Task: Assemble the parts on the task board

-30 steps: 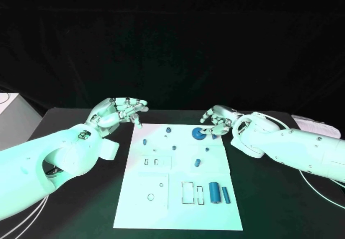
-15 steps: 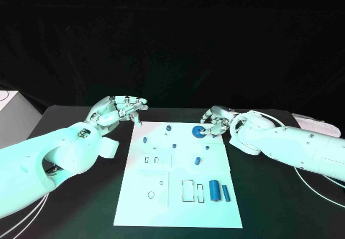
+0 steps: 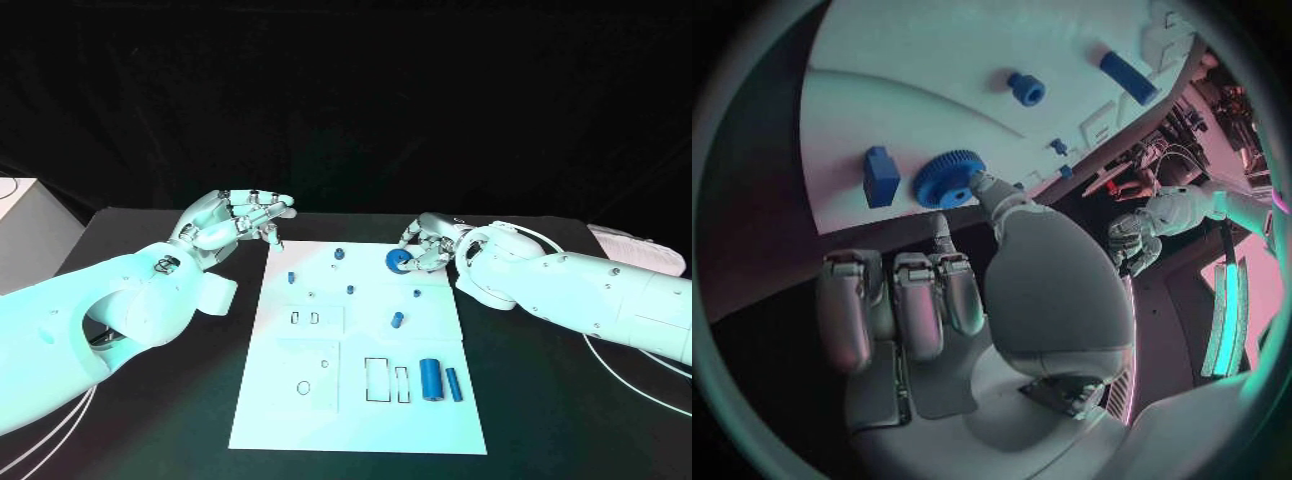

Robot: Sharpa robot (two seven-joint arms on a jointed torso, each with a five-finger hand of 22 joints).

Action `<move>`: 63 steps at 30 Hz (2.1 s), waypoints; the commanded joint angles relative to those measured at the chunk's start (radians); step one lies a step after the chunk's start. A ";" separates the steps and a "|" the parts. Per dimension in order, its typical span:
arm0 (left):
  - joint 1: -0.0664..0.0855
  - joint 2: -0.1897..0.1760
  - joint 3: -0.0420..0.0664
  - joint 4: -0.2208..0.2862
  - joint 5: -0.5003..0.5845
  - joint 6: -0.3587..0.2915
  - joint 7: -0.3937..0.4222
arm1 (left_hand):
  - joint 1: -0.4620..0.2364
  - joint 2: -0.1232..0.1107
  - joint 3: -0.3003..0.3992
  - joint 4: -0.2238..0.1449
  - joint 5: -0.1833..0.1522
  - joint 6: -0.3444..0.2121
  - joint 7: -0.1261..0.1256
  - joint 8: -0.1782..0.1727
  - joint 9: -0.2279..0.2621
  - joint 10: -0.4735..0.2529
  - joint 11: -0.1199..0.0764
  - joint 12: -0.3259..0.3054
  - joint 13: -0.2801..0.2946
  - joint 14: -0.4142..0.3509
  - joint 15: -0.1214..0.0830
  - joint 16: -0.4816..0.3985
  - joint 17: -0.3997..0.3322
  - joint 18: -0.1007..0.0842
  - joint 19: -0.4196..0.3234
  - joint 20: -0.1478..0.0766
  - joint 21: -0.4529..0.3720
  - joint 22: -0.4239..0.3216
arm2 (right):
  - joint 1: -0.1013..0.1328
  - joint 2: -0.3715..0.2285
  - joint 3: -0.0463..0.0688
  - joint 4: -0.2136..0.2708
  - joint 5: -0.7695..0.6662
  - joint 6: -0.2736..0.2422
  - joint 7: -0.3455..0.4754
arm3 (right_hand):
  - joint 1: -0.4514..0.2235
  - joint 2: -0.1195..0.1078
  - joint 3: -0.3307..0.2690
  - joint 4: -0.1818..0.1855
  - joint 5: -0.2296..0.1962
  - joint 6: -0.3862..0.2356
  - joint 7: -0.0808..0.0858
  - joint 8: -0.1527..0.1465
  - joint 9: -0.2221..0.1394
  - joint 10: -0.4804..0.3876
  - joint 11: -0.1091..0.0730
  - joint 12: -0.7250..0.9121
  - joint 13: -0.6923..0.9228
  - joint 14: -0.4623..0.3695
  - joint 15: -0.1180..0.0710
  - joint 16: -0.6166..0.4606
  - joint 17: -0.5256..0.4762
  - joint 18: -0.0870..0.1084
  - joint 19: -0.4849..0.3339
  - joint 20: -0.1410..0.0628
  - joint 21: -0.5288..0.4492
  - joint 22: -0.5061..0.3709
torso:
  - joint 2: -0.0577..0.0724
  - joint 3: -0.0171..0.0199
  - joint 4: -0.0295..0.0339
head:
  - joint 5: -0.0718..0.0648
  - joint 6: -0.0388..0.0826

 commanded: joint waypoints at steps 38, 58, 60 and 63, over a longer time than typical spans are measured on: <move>0.000 -0.004 0.001 0.001 -0.006 0.027 -0.009 | -0.001 -0.004 0.005 0.002 -0.004 -0.006 -0.004 0.001 0.004 -0.004 -0.001 -0.004 0.002 -0.005 0.000 0.008 -0.002 0.014 -0.015 0.000 0.013 0.006 | -0.010 0.007 -0.002 0.036 -0.143 -0.194 0.064 | 0.058 0.049 0.180 -0.018 0.048 0.108 -0.038 0.097 0.026 0.077 -0.028 0.028 0.237 0.098 -0.025 0.012 0.238 -0.023 0.082 -0.015 0.030 0.207 | -0.002 0.0005 0.0006 | -0.004 0.006; 0.000 0.001 0.001 0.004 -0.006 0.031 -0.013 | -0.001 -0.004 0.005 0.002 -0.004 -0.006 -0.004 0.001 0.004 -0.004 -0.001 -0.004 0.002 -0.005 0.000 0.008 -0.002 0.014 -0.015 0.000 0.013 0.006 | -0.014 0.110 -0.012 0.078 -0.216 -0.185 0.036 | 0.045 0.041 0.189 -0.019 0.040 0.105 -0.040 0.101 0.028 0.077 -0.030 0.028 0.236 0.099 -0.027 0.012 0.241 -0.023 0.082 -0.018 0.030 0.207 | 0.001 -0.0002 0.0011 | 0.011 0.013; 0.000 0.002 0.001 0.005 -0.007 0.032 -0.013 | -0.001 -0.004 0.005 0.002 -0.004 -0.006 -0.004 0.001 0.004 -0.004 -0.001 -0.004 0.002 -0.005 0.000 0.008 -0.002 0.014 -0.015 0.000 0.013 0.006 | -0.019 0.126 -0.015 0.072 -0.226 -0.179 0.027 | 0.044 0.039 0.190 -0.019 0.039 0.103 -0.040 0.101 0.027 0.075 -0.030 0.027 0.235 0.099 -0.027 0.012 0.240 -0.023 0.082 -0.018 0.030 0.208 | 0.001 -0.0004 0.0015 | 0.011 0.013; 0.001 0.003 0.001 0.005 -0.009 0.033 -0.014 | -0.001 -0.004 0.005 0.002 -0.004 -0.006 -0.004 0.001 0.004 -0.004 -0.001 -0.004 0.002 -0.005 0.000 0.008 -0.002 0.014 -0.015 0.000 0.013 0.006 | -0.025 0.147 -0.016 0.065 -0.243 -0.174 0.013 | 0.044 0.038 0.190 -0.020 0.038 0.102 -0.040 0.101 0.027 0.075 -0.030 0.027 0.235 0.099 -0.027 0.012 0.241 -0.023 0.082 -0.018 0.029 0.207 | 0.002 -0.0001 0.0021 | 0.013 0.012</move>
